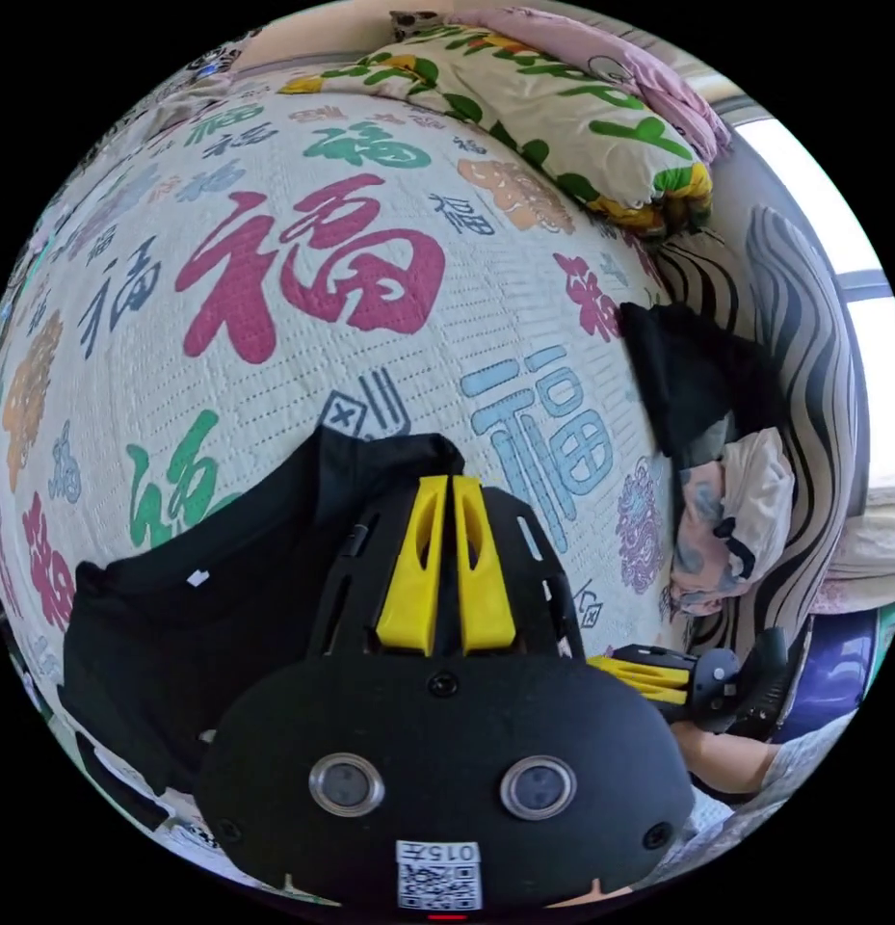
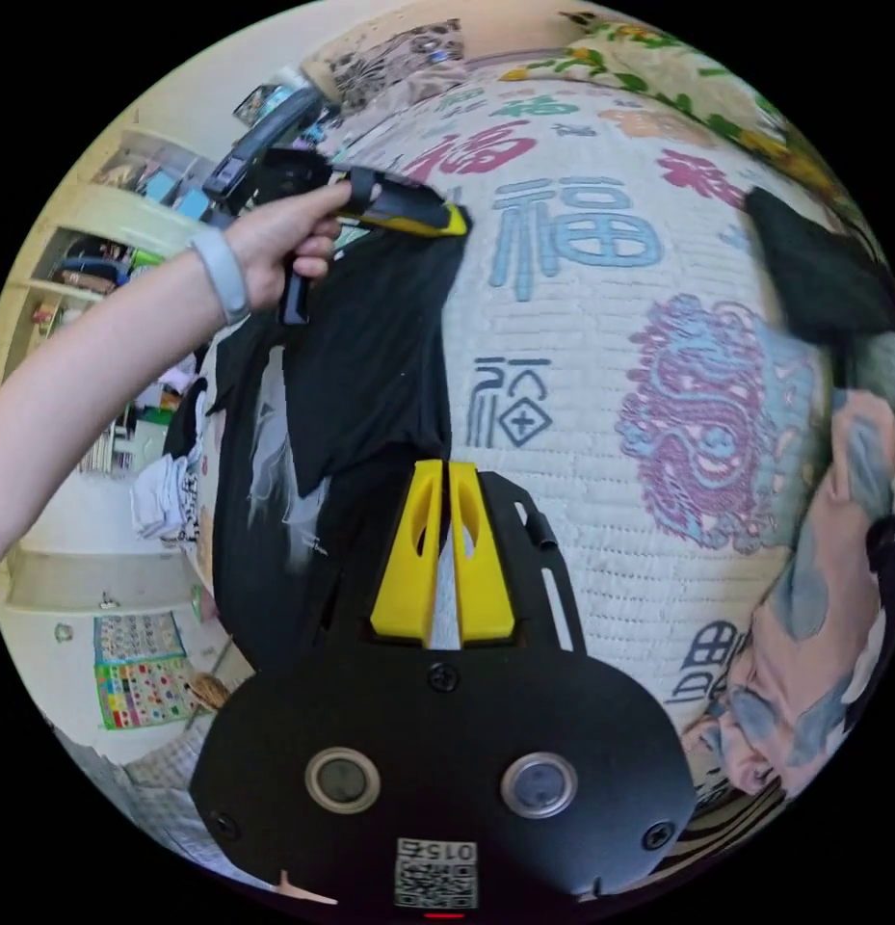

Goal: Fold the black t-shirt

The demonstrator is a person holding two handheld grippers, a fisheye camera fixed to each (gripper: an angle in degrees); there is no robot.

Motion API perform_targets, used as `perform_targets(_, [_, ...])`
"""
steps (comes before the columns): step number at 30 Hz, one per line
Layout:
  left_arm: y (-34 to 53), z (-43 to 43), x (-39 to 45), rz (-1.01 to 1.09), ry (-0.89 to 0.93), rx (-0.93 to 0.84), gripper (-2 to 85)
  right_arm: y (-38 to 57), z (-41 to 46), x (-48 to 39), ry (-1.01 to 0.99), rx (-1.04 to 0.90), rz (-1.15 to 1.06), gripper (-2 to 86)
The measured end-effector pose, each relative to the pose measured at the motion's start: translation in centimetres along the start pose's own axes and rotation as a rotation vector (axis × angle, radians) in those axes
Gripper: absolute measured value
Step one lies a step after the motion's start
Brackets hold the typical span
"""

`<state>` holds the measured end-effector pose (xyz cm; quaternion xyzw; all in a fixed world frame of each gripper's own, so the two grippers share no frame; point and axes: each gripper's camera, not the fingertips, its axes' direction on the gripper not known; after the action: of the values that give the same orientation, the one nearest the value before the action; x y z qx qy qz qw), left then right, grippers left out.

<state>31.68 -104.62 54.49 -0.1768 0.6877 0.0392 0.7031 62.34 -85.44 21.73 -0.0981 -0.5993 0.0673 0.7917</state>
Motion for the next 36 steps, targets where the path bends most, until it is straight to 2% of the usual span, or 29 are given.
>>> perform_targets(3, [-0.1,-0.9,0.3,0.040,0.021,0.032,-0.2,-0.3,0.3,1.6,-0.043,0.031,0.042,-0.7])
perform_targets(5, [0.2,-1.5,0.6,0.063,-0.017,0.039,-0.1,-0.5,0.8,1.6,0.046,0.044,0.032,-0.8])
perform_targets(12, [3.2,-4.6,-2.2,0.087,0.014,0.034,1.1,-2.4,4.2,2.5,-0.021,0.023,0.065,-0.9])
perform_targets(15, [6.4,-8.4,-4.3,0.082,-0.004,0.117,1.6,-2.8,5.2,2.6,0.032,0.008,0.080,-0.9])
perform_targets(18, [11.6,-13.3,-6.5,0.058,-0.097,0.224,2.2,-2.9,5.6,2.6,0.082,0.003,0.097,-0.8])
perform_targets(21, [19.5,-18.1,-10.1,-0.043,-0.057,0.348,3.1,-3.3,5.6,1.8,0.088,0.009,0.103,-0.6])
perform_targets(25, [33.2,-22.3,-17.6,-0.361,-0.082,0.413,5.4,-5.4,6.3,-2.3,0.056,0.020,0.017,-0.4])
perform_targets(29, [46.3,-25.1,-25.9,-0.722,-0.086,0.454,6.8,-10.4,10.1,-10.8,-0.031,0.004,-0.163,0.7])
perform_targets(32, [52.3,-26.7,-30.7,-0.867,-0.083,0.511,7.5,-14.9,14.4,-18.2,-0.095,-0.026,-0.298,2.9])
perform_targets(36, [55.3,-27.9,-35.6,-0.911,0.005,0.583,8.6,-21.1,21.2,-29.1,-0.145,-0.065,-0.442,5.3])
